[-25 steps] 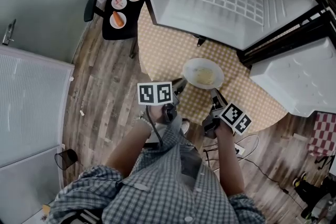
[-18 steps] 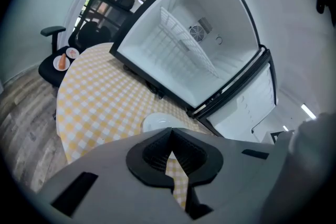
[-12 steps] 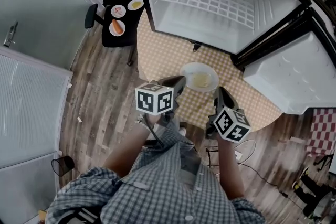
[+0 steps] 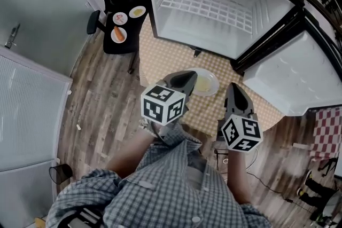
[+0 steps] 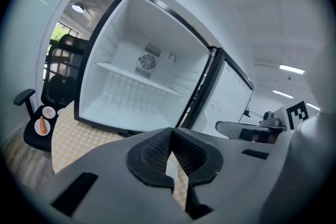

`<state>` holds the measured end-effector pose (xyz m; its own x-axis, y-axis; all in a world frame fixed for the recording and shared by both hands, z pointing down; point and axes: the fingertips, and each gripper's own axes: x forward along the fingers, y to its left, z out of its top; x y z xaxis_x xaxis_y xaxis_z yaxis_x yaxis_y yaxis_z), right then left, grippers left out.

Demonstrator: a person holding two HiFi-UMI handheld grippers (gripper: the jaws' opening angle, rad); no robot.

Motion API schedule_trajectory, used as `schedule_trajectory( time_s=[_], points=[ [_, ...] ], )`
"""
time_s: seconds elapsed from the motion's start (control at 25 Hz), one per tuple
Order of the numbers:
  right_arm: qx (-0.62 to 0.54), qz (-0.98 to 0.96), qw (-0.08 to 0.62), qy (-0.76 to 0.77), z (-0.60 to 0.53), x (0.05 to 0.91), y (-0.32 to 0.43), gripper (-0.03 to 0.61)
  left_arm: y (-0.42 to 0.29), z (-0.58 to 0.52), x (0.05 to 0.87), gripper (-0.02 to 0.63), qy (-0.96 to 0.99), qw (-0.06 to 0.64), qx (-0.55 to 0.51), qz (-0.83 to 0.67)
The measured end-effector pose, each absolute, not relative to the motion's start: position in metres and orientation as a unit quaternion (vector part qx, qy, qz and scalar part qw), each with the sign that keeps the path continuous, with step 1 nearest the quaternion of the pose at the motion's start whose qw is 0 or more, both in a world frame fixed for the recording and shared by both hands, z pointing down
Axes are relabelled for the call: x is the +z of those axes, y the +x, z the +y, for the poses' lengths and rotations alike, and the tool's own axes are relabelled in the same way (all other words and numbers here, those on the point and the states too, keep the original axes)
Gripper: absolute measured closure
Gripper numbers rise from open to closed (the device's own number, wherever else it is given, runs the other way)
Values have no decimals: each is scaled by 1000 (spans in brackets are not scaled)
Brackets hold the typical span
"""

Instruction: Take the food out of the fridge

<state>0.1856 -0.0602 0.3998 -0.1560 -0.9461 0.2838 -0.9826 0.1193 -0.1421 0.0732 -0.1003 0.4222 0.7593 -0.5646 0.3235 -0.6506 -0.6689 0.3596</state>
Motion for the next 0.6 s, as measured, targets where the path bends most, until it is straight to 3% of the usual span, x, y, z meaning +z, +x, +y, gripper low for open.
schedule_trajectory(
  time_s=[0.36, 0.6],
  points=[
    [73, -756, 51, 648, -59, 349, 181, 569, 74, -96, 369, 609, 924, 164, 68, -338],
    [33, -763, 67, 642, -52, 333, 171, 569, 78, -85, 362, 609, 927, 159, 64, -332]
  ],
)
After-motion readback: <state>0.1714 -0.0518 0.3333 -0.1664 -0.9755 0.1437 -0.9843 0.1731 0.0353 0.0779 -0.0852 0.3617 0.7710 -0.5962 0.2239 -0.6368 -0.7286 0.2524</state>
